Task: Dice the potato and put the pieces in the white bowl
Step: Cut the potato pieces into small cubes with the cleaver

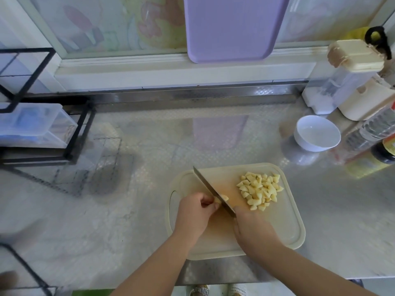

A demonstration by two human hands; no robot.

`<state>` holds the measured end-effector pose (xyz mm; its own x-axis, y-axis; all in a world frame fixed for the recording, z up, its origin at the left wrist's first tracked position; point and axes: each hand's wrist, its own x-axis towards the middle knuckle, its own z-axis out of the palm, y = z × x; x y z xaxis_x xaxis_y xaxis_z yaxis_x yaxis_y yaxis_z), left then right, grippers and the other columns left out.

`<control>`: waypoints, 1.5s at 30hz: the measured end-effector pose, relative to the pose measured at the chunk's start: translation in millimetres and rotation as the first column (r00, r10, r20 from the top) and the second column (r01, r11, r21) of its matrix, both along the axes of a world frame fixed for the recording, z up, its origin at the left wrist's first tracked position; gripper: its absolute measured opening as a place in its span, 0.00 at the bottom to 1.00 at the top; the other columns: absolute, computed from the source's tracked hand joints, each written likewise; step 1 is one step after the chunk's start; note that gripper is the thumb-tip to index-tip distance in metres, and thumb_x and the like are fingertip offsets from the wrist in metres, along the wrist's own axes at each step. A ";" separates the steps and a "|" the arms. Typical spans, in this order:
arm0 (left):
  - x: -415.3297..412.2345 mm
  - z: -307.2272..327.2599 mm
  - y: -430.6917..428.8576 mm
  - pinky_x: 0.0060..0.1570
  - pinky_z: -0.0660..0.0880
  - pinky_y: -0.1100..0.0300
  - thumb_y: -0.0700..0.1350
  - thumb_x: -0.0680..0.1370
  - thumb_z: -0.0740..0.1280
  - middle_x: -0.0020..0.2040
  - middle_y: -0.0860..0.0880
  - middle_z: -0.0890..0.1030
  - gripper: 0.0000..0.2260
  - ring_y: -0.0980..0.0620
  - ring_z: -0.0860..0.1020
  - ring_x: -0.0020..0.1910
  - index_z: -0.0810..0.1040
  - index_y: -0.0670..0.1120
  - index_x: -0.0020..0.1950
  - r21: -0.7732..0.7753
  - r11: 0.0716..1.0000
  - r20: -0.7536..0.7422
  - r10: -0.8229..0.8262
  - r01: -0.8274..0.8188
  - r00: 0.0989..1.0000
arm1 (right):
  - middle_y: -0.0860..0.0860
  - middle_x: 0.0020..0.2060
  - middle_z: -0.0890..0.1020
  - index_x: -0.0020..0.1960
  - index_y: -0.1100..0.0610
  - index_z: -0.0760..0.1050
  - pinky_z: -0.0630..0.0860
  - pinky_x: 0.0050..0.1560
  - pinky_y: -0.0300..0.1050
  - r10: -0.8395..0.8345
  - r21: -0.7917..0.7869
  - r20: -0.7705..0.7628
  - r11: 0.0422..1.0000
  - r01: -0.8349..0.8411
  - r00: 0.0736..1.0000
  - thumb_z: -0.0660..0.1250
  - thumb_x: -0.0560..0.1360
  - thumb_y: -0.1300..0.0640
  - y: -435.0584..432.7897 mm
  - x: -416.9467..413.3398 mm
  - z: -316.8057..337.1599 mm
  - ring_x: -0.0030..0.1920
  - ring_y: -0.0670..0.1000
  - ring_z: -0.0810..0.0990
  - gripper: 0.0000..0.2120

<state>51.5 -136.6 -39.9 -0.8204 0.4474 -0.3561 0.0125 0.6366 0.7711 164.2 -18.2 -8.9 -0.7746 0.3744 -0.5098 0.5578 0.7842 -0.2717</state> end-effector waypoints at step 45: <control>-24.4 54.2 29.8 0.57 0.79 0.50 0.51 0.84 0.55 0.63 0.37 0.78 0.21 0.43 0.79 0.57 0.73 0.38 0.69 0.401 0.646 0.899 -0.143 -0.649 0.414 | 0.52 0.31 0.71 0.65 0.63 0.71 0.66 0.28 0.38 -0.506 -0.933 0.101 0.250 0.258 0.857 0.58 0.84 0.61 47.1 -8.6 55.9 0.25 0.49 0.65 0.12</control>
<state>27.1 -106.8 14.3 -0.4029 0.6731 -0.6202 -0.9002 -0.1688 0.4015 155.6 28.8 47.1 -0.7948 0.0642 -0.6034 0.5588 -0.3105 -0.7690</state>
